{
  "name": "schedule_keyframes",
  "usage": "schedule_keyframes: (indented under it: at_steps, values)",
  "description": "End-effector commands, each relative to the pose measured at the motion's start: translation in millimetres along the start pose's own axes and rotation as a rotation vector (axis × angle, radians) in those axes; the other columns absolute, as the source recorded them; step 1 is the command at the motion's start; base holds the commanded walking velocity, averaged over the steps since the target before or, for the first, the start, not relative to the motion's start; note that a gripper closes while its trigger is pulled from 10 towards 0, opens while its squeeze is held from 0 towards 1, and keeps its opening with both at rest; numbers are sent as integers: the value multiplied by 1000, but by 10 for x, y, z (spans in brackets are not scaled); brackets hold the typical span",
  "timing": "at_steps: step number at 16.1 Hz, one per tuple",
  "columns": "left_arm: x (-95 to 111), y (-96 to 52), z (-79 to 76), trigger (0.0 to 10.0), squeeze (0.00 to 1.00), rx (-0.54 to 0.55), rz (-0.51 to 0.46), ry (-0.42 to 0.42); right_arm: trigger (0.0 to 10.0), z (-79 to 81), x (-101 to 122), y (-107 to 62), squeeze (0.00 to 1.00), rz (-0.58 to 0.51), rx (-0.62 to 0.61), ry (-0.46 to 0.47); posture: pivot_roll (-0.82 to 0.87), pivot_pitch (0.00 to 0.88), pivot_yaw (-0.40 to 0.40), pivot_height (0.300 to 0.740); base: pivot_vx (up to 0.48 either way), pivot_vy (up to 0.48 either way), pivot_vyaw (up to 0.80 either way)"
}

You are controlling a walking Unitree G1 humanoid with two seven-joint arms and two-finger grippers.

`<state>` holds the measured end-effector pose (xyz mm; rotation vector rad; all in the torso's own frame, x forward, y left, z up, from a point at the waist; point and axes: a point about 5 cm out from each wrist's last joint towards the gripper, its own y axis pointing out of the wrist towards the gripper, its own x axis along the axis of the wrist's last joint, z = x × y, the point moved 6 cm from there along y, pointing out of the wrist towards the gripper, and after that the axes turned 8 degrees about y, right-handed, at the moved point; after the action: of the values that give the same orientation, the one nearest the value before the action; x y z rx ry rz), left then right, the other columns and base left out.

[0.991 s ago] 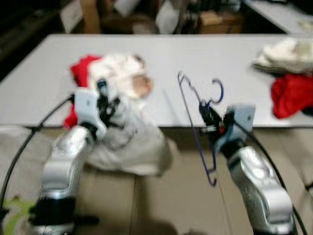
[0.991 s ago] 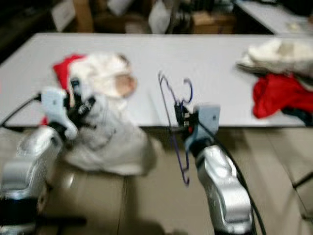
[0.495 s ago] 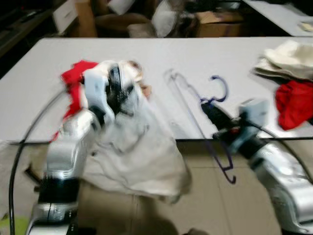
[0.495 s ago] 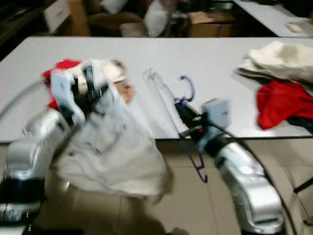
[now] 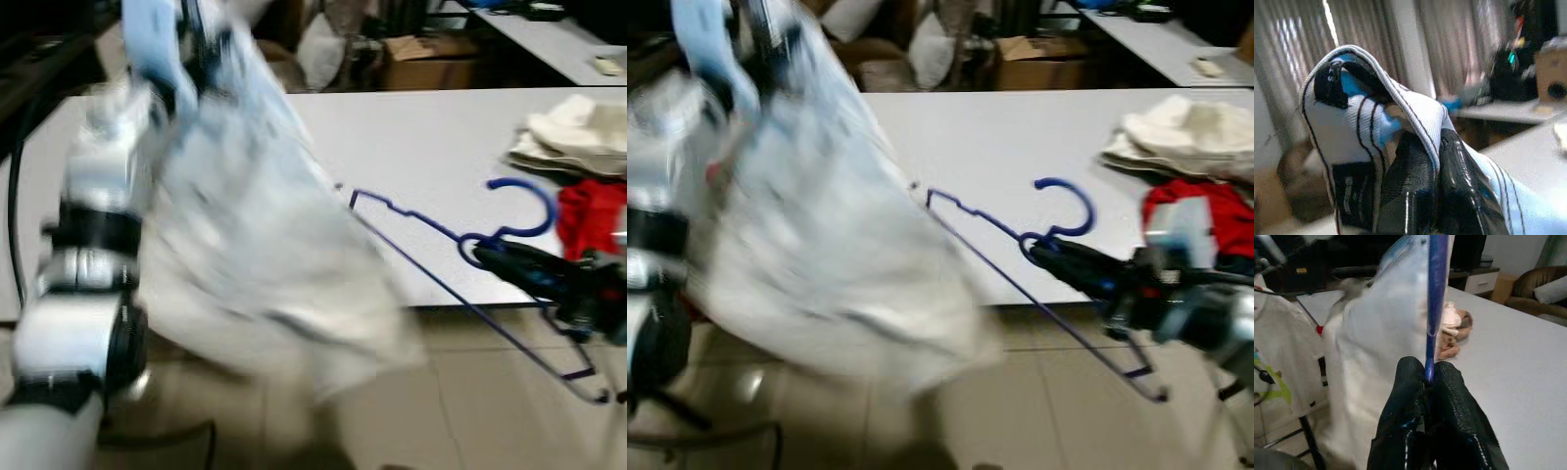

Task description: Hang hanger

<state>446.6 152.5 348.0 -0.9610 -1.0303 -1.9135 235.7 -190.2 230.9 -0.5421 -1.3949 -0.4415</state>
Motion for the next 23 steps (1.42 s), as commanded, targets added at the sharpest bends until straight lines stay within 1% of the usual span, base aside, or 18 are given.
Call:
schedule_keyframes:
  at_steps: [1, 3, 4, 5, 9, 10, 11, 12, 13, 14, 15, 16, 18, 19, 20, 21, 22, 23]
  values:
    - [215, 56, 88, 10000, 0, 16, -60, 51, 10000, -8, 132, -55, 0, -34, 14, -9, -114, 0, 28, 740, 356, 0, 0]
    - [399, 192, 51, 10000, 0, -17, -101, 56, 10000, -8, 347, -108, 0, -115, 55, -19, -103, 0, 13, 740, 354, 0, 0]
    - [436, 232, 39, 10000, 0, -22, -106, 65, 10000, -2, 399, -123, 0, -134, 69, -22, -102, 0, 12, 740, 352, 0, 0]
    - [506, 321, -2, 10000, 0, -26, -112, 81, 10000, 45, 566, -145, 0, -198, 108, -40, -100, 0, 9, 740, 349, 0, 0]
    - [552, 402, 1, 10000, 0, -10, -100, 96, 10000, 144, 783, -212, 0, -299, 178, -35, -99, 0, 4, 740, 343, 0, 0]
    - [561, 415, 2, 10000, 0, -9, -95, 100, 10000, 165, 774, -199, 0, -287, 191, -33, -102, 0, 5, 740, 341, 0, 0]
    - [628, 439, -23, 10000, 0, -22, -119, 79, 10000, 177, 682, -153, 0, -237, 201, -21, -107, 0, 8, 740, 337, 0, 0]
    - [772, 469, -107, 10000, 0, -66, -177, 50, 10000, 171, 527, -45, 0, -163, 212, 0, -114, 0, 13, 740, 337, 0, 0]
    - [817, 475, -133, 10000, 0, -80, -195, 42, 10000, 168, 480, -5, 0, -140, 215, 3, -115, 0, 13, 740, 337, 0, 0]
    - [907, 478, -169, 10000, 0, -104, -236, 16, 10000, 129, 399, 110, 0, -98, 205, 8, -118, 0, 15, 740, 341, 0, 0]
    - [941, 479, -179, 10000, 0, -113, -252, -7, 10000, 91, 369, 167, 0, -81, 190, -7, -121, 0, 17, 740, 337, 0, 0]
    - [1011, 468, -244, 10000, 0, -160, -291, -53, 10000, -121, 289, 349, 0, -34, 91, -57, -121, 0, 16, 740, 334, 0, 0]
    - [1073, 430, -377, 10000, 0, -250, -336, -108, 10000, -350, 295, 536, 0, -21, -9, -115, -109, 0, 0, 740, 291, 0, 0]
    - [1117, 311, -518, 10000, 0, -342, -389, -147, 10000, -525, 395, 679, 0, -50, -78, -161, -103, 0, -10, 740, 0, 0, 0]
    - [1132, 254, -579, 10000, 0, -377, -410, -154, 10000, -582, 440, 732, 0, -61, -100, -181, -101, 0, -13, 740, 0, 0, 0]
    - [1144, 132, -703, 10000, 0, -446, -439, -150, 10000, -688, 544, 817, 0, -81, -144, -239, -98, 0, -17, 740, 0, 0, 0]
    - [1172, 11, -831, 10000, 0, -515, -472, -152, 10000, -874, 713, 889, 0, -130, -232, -264, -92, 0, -27, 740, 0, 0, 0]
    - [1187, -62, -893, 10000, 0, -542, -491, -155, 10000, -1041, 899, 934, 0, -184, -316, -293, -93, 0, -29, 740, 0, 0, 0]
